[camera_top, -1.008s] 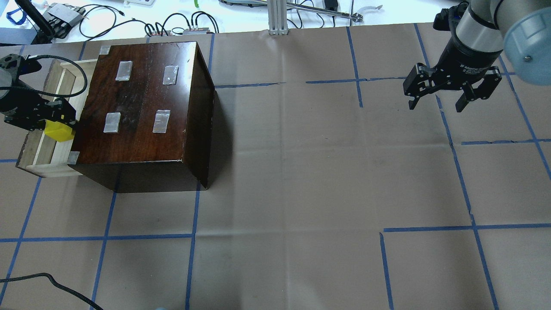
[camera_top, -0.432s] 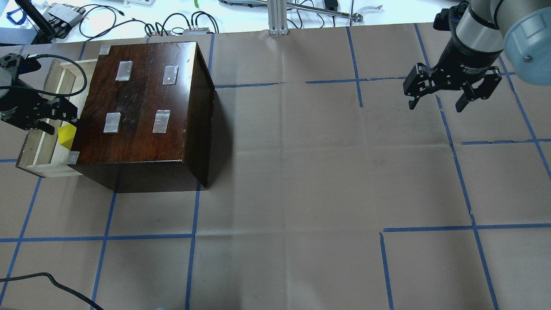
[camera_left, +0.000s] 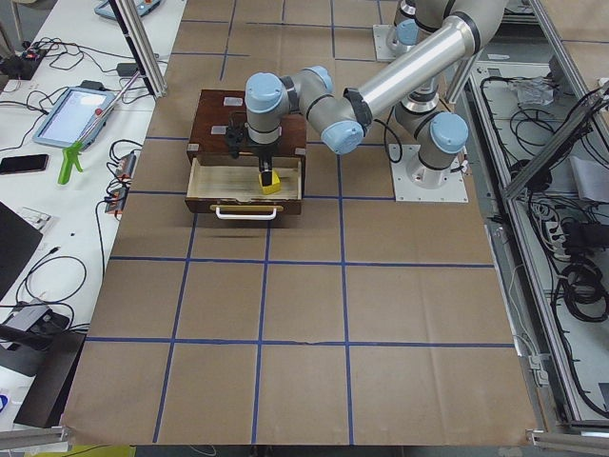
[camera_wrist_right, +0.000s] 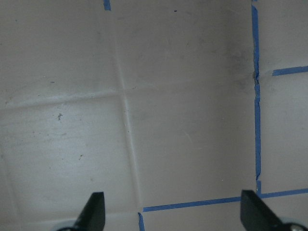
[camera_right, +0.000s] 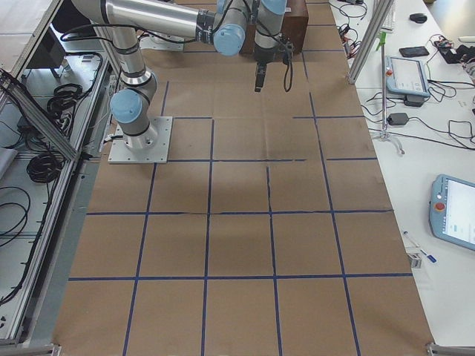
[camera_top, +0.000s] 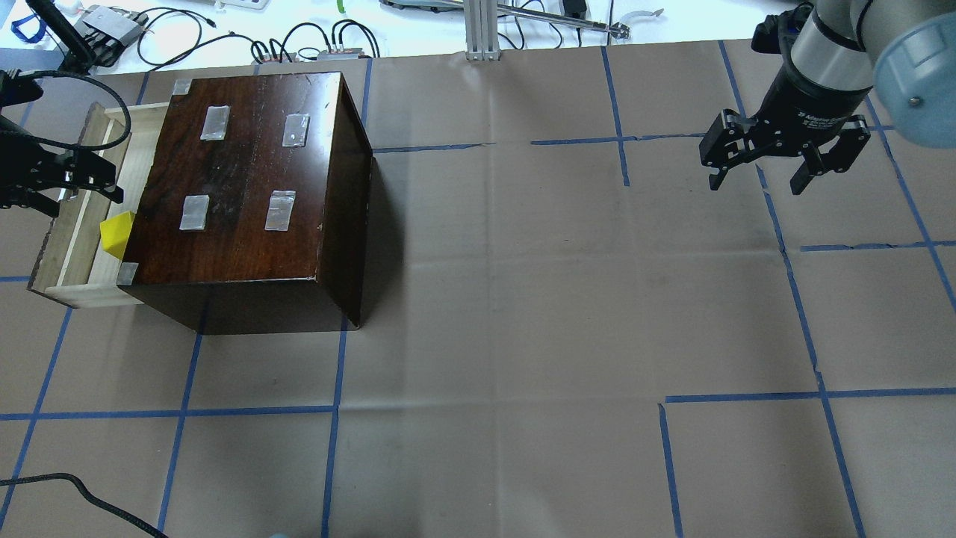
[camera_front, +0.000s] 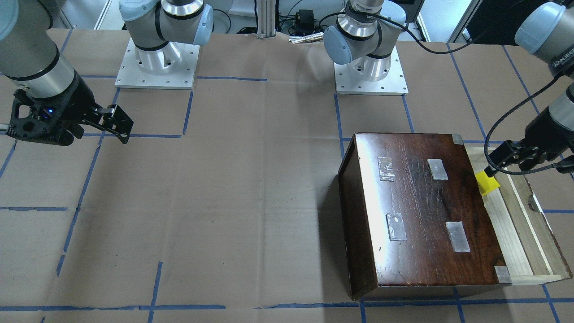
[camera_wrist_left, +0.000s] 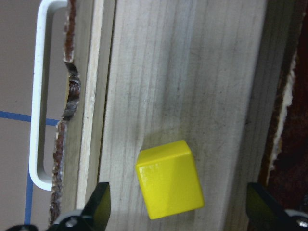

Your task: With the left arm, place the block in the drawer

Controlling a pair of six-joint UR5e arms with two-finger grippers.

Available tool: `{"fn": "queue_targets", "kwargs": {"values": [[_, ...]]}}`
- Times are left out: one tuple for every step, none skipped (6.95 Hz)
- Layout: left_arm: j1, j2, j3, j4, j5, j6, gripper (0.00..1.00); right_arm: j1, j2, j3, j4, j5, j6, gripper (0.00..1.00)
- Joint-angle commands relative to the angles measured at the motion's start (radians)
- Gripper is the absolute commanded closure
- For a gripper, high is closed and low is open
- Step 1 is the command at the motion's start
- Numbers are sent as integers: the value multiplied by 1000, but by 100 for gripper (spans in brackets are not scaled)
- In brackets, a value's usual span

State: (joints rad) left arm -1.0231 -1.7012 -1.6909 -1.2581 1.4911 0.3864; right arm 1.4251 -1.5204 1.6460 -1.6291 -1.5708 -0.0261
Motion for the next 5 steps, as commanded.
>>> {"fn": "queue_targets", "kwargs": {"values": [[-32, 40, 58, -110, 3, -84, 2, 0, 0, 0, 0, 0, 0, 0], [-105, 52, 75, -131, 11, -149, 2, 0, 0, 0, 0, 0, 0, 0], [-173, 55, 98, -162, 11, -261, 2, 0, 0, -2, 0, 0, 0, 0], [-234, 61, 131, -212, 11, -340, 2, 0, 0, 0, 0, 0, 0, 0], [-299, 70, 151, -236, 11, -427, 2, 0, 0, 0, 0, 0, 0, 0]]}}
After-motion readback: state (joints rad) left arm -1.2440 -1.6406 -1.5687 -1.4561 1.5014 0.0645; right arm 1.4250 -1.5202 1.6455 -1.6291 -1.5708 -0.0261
